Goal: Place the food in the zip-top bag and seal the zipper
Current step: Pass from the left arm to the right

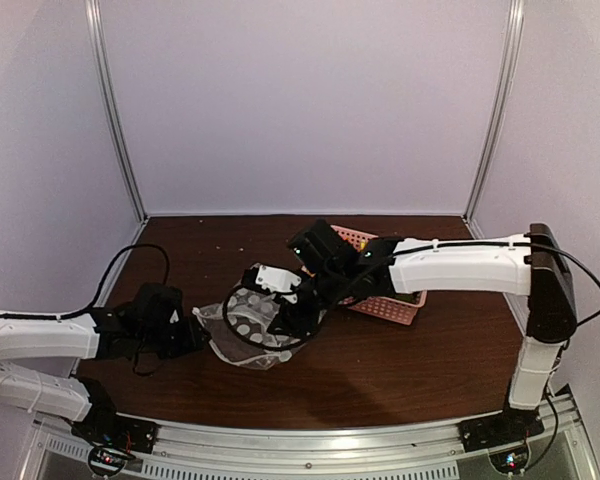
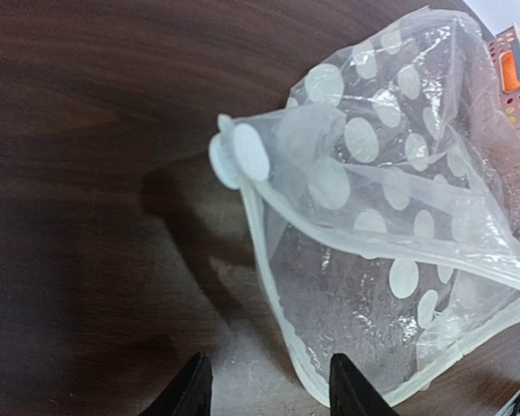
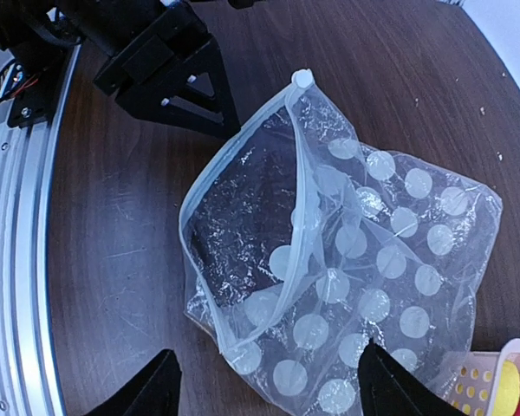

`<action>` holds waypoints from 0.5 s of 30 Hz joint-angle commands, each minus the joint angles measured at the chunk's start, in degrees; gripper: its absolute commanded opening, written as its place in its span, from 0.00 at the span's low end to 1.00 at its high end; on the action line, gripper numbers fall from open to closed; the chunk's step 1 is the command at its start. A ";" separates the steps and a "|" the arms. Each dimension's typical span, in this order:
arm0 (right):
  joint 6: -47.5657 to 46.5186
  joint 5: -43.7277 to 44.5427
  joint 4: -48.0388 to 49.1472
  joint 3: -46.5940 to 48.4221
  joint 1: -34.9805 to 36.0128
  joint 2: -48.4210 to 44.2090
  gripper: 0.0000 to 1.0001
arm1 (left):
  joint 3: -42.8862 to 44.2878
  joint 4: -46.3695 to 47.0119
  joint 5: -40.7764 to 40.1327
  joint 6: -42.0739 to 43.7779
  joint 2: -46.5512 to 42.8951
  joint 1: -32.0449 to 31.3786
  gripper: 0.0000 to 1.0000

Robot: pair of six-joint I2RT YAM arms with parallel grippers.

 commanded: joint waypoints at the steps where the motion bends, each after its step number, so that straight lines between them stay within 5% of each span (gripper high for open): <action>1: 6.18 3.12 -1.61 7.53 0.63 7.96 0.71 | -0.02 4.56 -1.02 -2.98 4.07 -0.26 0.44; 9: 8.01 3.06 -1.53 13.02 1.08 14.58 0.67 | -0.60 13.04 -1.35 -4.33 8.42 -0.27 0.31; 15: 8.87 8.65 -4.62 21.31 1.75 20.17 0.40 | 0.60 16.68 -2.84 -5.44 11.18 -0.27 0.13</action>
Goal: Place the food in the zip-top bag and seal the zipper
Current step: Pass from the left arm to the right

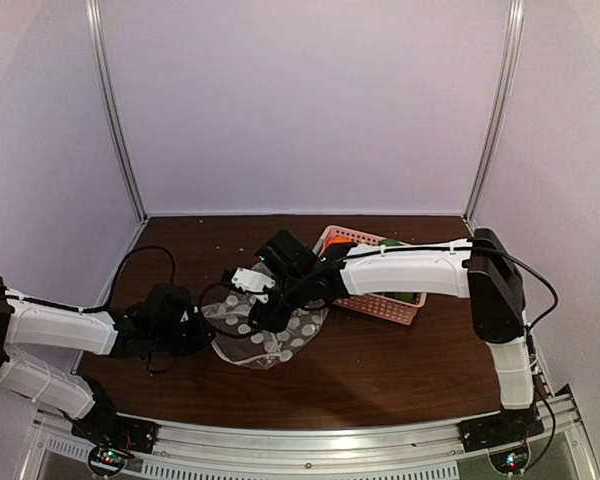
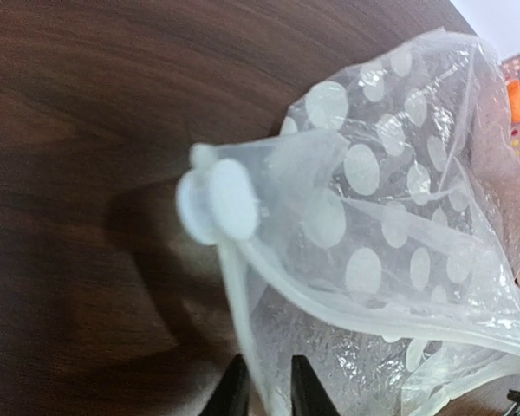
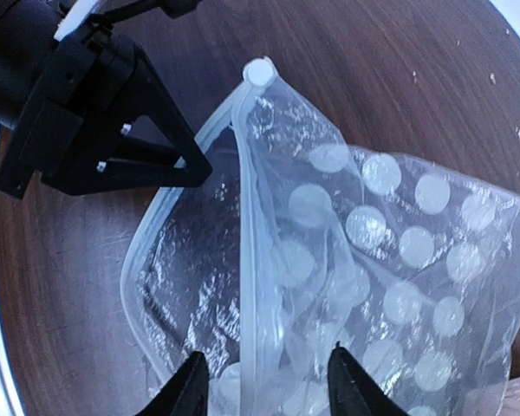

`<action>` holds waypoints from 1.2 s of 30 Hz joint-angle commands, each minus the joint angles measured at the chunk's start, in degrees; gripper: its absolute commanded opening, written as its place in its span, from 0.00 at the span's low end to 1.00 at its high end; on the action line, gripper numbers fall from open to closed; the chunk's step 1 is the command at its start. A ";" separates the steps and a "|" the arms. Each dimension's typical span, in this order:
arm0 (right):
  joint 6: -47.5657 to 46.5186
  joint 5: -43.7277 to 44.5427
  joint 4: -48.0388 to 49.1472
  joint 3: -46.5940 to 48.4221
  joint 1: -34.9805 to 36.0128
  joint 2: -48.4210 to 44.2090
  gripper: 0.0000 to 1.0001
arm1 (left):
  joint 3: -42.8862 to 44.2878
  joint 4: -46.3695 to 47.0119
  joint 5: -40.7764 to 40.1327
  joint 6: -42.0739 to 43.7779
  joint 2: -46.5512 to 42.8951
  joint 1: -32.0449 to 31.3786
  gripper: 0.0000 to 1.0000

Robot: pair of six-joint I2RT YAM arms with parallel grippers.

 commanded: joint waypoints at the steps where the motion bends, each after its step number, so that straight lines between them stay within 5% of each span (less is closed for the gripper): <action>1: 1.35 6.00 -3.18 6.55 0.85 3.34 0.34 | 1.00 5.05 -2.85 -1.21 0.82 -0.25 0.10; 7: 0.85 10.22 -6.92 10.48 1.12 3.95 0.00 | 3.02 2.04 -7.60 0.06 -3.71 -0.25 0.00; 22: 1.17 16.00 -8.15 15.89 1.08 -11.96 0.00 | 21.20 -16.11 -12.78 15.14 -17.90 -0.43 0.00; 23: 1.24 15.33 -7.72 15.40 1.03 -12.78 0.00 | 22.18 -15.98 -11.64 16.80 -17.74 -0.41 0.04; 27: 2.72 14.59 -6.96 14.62 1.08 -13.66 0.00 | 21.54 -13.22 -8.86 15.22 -18.59 -0.72 0.55; 36: 4.24 13.52 -3.80 12.29 1.07 -12.62 0.00 | 16.18 0.23 -6.52 10.35 -15.96 -7.40 0.61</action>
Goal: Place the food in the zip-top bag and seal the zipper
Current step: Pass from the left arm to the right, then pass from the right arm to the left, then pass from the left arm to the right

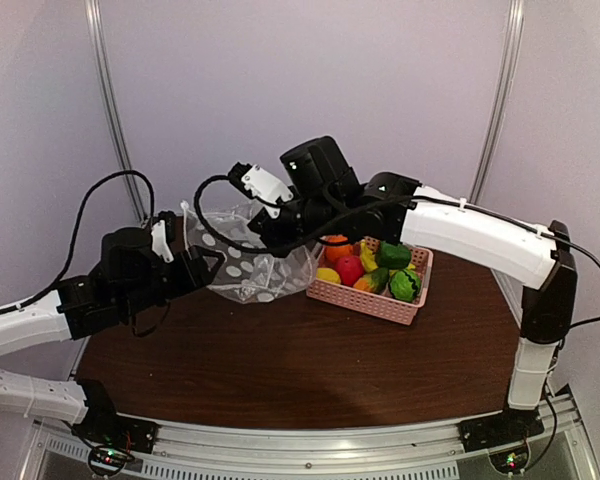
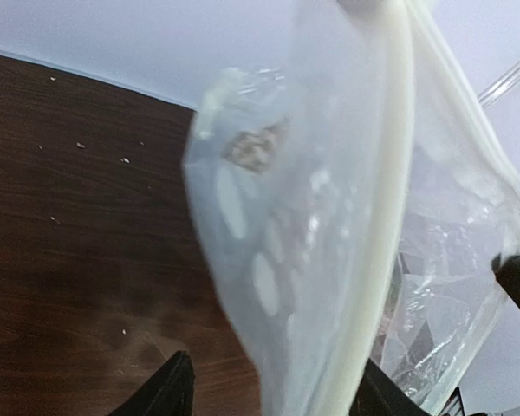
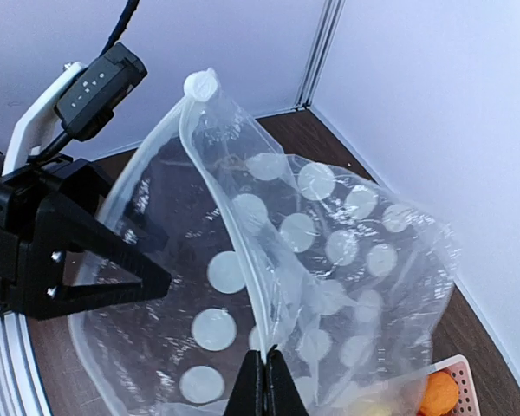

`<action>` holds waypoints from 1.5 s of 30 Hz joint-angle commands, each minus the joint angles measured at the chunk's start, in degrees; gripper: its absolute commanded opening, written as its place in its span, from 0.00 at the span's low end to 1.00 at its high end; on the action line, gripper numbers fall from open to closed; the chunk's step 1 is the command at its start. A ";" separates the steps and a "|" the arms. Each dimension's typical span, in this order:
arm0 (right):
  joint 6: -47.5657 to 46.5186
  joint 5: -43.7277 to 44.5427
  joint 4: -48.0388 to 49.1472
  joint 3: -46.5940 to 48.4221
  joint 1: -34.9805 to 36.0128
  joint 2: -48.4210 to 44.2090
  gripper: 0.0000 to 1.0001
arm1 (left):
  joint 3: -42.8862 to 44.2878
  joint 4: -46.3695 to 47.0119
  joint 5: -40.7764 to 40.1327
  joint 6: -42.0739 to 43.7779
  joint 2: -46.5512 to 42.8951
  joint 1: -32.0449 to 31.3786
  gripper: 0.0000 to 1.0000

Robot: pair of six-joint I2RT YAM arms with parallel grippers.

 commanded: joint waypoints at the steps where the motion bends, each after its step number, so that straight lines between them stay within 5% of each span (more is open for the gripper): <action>1: 1.44 -0.80 0.91 -1.23 0.27 1.28 0.00 | -0.75 7.13 0.25 -0.87 2.74 -3.25 0.60; 6: 0.31 -5.76 -0.16 -3.20 0.28 0.43 0.00 | 1.95 -1.07 -4.84 -1.65 3.72 -3.53 0.54; 8: 0.23 -6.97 0.82 -5.60 0.29 -0.96 0.00 | 1.98 -1.97 -5.71 -1.04 3.44 -3.53 0.39; 10: -0.91 -9.20 0.86 -7.03 0.29 -1.97 0.00 | 1.87 -2.21 -5.76 -0.68 3.21 -3.52 0.13; 12: -2.33 -11.44 -2.04 -5.78 0.29 -1.61 0.03 | 2.16 -2.79 -5.95 -0.24 3.15 -3.53 0.00; 15: -9.23 -19.89 -9.35 -2.60 0.37 -1.88 0.31 | 2.78 -3.25 -5.94 0.33 3.19 -3.53 0.00; 19: -20.81 -29.80 -14.92 -4.85 0.81 -6.12 0.42 | 4.29 -4.41 -6.16 1.31 3.48 -3.53 0.00; 27: -36.15 -17.60 -19.99 -8.48 5.46 -7.98 0.30 | 12.95 -11.48 -3.22 2.73 7.23 -3.51 0.00; 37: -38.53 -2.85 -14.69 -11.78 9.09 -6.68 0.41 | 21.10 -18.16 1.49 2.15 10.45 -3.49 0.00; 45: -38.39 -0.30 -10.31 -14.34 9.25 -7.04 0.43 | 21.64 -18.50 2.71 1.83 10.57 -3.51 0.00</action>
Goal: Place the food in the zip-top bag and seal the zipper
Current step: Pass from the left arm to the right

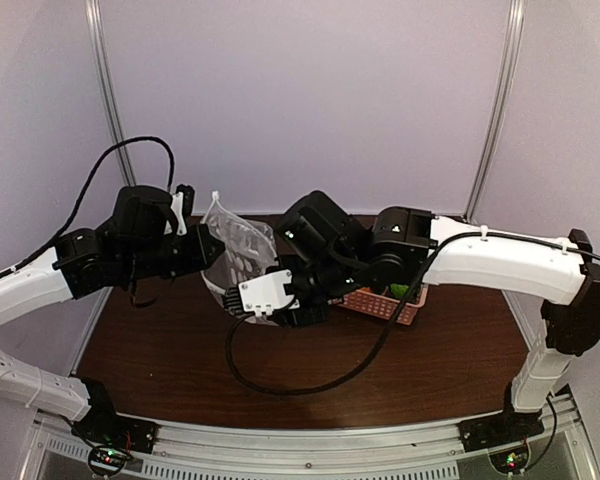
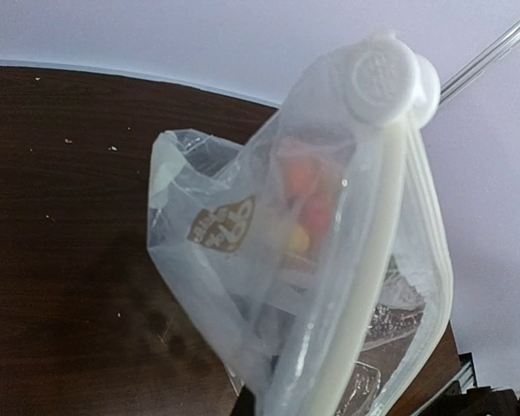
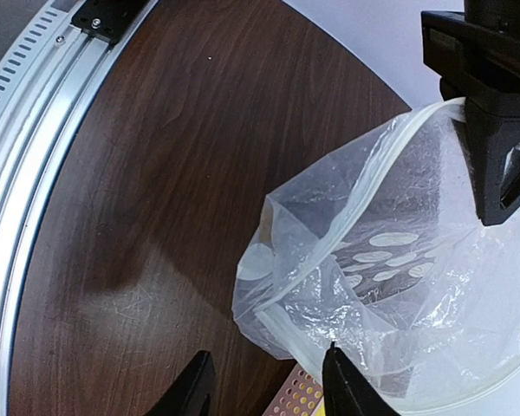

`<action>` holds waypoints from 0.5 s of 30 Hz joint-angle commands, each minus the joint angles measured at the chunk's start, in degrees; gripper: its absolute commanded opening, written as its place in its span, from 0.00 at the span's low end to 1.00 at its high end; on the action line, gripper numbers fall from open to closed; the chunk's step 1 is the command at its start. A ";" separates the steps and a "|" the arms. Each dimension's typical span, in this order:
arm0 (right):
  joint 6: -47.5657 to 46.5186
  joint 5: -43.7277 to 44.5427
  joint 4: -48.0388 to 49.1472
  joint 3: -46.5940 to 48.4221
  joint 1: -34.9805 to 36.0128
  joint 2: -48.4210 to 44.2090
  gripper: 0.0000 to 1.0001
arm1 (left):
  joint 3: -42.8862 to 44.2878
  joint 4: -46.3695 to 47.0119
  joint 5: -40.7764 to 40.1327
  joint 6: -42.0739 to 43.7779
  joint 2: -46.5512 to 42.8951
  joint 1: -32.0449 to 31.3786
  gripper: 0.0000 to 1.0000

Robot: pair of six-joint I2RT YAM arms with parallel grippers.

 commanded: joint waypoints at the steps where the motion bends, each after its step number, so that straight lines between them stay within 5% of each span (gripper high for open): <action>1: -0.93 3.18 2.14 -1.46 0.32 0.33 0.43 | 2.08 -0.05 1.92 0.05 0.54 -0.09 0.00; 9: -3.98 8.68 4.63 -3.75 0.94 1.88 0.42 | 4.75 -2.19 3.67 1.48 2.12 -0.10 0.00; 15: -4.70 12.71 6.73 -4.44 0.95 2.84 0.31 | 6.48 -3.26 4.19 2.76 2.71 -0.10 0.00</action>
